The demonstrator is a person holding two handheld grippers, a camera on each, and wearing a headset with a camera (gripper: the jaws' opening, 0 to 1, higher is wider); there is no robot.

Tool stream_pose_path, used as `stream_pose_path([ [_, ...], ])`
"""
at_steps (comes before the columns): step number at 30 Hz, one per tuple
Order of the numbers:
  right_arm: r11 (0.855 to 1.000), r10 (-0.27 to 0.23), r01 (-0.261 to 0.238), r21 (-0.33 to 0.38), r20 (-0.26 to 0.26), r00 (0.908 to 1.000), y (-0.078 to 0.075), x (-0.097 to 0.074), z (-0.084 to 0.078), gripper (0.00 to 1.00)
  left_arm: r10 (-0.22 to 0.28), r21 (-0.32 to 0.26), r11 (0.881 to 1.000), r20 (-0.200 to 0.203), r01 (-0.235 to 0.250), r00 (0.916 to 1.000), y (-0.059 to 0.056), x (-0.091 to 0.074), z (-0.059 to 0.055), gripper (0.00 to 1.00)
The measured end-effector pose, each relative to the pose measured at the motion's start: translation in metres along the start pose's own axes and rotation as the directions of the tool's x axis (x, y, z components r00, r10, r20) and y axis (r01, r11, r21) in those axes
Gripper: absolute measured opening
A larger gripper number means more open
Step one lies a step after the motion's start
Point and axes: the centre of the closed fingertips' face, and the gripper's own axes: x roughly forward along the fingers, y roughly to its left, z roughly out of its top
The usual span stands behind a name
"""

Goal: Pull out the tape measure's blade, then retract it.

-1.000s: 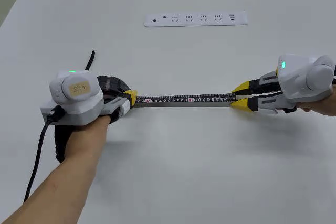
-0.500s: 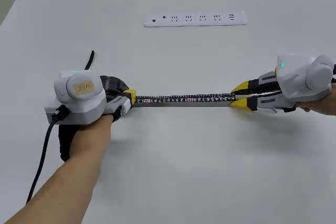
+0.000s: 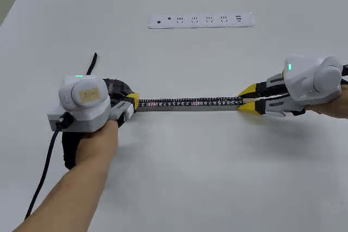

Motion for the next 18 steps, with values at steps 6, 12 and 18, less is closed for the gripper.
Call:
stream_pose_path([
  [6,1.0,0.002,-0.002,-0.002,-0.003,1.0,0.0001,0.0,-0.0002,0.12,-0.009,0.0,1.0,-0.003,0.009,1.0,0.0001,-0.0003,-0.0002,0.58],
  [12,1.0,0.004,-0.004,-0.005,-0.008,1.0,0.0005,-0.0002,-0.0002,0.12,-0.014,-0.005,1.0,-0.006,0.014,0.9999,0.0001,-0.0006,-0.0001,0.58],
  [18,1.0,0.005,-0.005,-0.003,-0.01,0.9999,0.0005,0.0005,0.0002,0.12,-0.022,-0.009,1.0,-0.007,0.021,0.9997,0.0003,-0.0009,-0.0002,0.58],
])
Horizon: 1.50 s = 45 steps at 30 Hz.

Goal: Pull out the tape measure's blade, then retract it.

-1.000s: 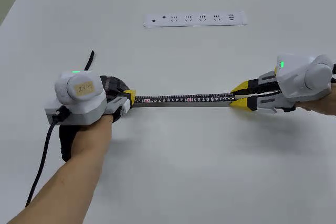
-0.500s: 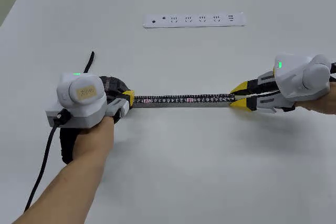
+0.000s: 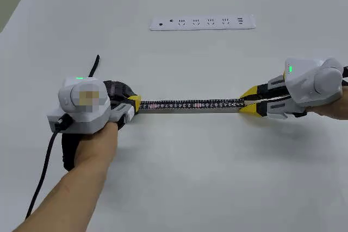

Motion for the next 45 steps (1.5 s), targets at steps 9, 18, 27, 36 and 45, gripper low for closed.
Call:
stream_pose_path([
  [9,1.0,0.004,-0.004,-0.003,0.002,1.0,0.0,0.004,0.003,0.12,-0.006,-0.009,1.0,-0.003,0.006,1.0,0.0,0.0,0.0,0.58],
  [18,1.0,0.008,-0.008,-0.003,0.007,0.9999,0.0,0.008,0.009,0.12,-0.012,-0.017,1.0,-0.004,0.012,0.9999,0.0,-0.001,-0.001,0.59],
  [27,1.0,0.011,-0.011,-0.004,0.014,0.9998,0.001,0.013,0.015,0.12,-0.015,-0.029,0.999,-0.007,0.015,0.9999,0.0,-0.001,-0.001,0.59],
  [36,1.0,0.017,-0.017,0.003,0.024,0.9996,0.002,0.018,0.021,0.12,-0.022,-0.037,0.999,-0.009,0.021,0.9997,0.001,-0.001,-0.001,0.59],
  [45,1.0,0.025,-0.025,0.005,0.037,0.999,0.005,0.026,0.031,0.12,-0.028,-0.045,0.999,-0.012,0.027,0.9995,0.001,-0.001,-0.001,0.59],
])
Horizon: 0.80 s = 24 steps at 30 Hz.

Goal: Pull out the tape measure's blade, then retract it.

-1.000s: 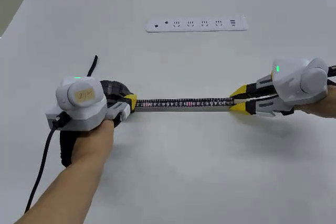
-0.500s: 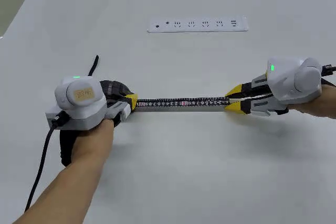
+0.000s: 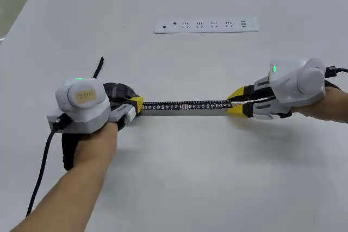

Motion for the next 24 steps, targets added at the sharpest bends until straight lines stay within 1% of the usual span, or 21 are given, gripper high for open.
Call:
stream_pose_path([
  [24,1.0,0.01,-0.009,-0.005,0.027,0.9996,0.004,0.022,0.022,0.12,-0.014,-0.01,1.0,-0.009,0.014,0.9999,0.001,0.0,-0.001,0.59],
])
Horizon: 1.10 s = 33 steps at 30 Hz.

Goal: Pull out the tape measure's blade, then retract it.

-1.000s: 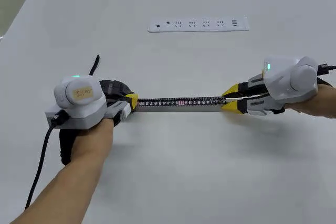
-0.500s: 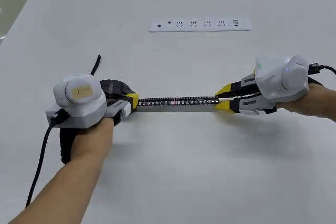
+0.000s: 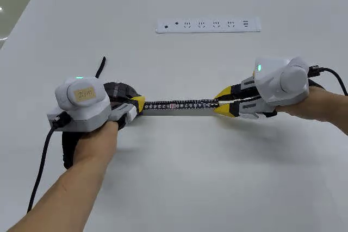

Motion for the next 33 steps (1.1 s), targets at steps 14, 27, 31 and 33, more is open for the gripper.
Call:
stream_pose_path([
  [14,1.0,0.01,-0.01,-0.003,0.012,0.9999,0.003,0.015,0.012,0.12,-0.006,-0.004,1.0,-0.002,0.006,1.0,0.0,0.0,0.0,0.59],
  [27,1.0,0.024,-0.024,-0.009,0.027,0.9994,0.007,0.033,0.026,0.12,-0.013,-0.007,1.0,-0.006,0.013,0.9999,0.0,0.0,0.0,0.59],
  [31,1.0,0.028,-0.028,-0.01,0.033,0.9991,0.007,0.041,0.033,0.12,-0.018,-0.011,1.0,-0.006,0.018,0.9998,0.0,0.0,0.0,0.6],
  [33,1.0,0.029,-0.028,-0.009,0.033,0.999,0.007,0.043,0.034,0.12,-0.02,-0.013,1.0,-0.007,0.02,0.9998,0.0,0.0,0.0,0.6],
])
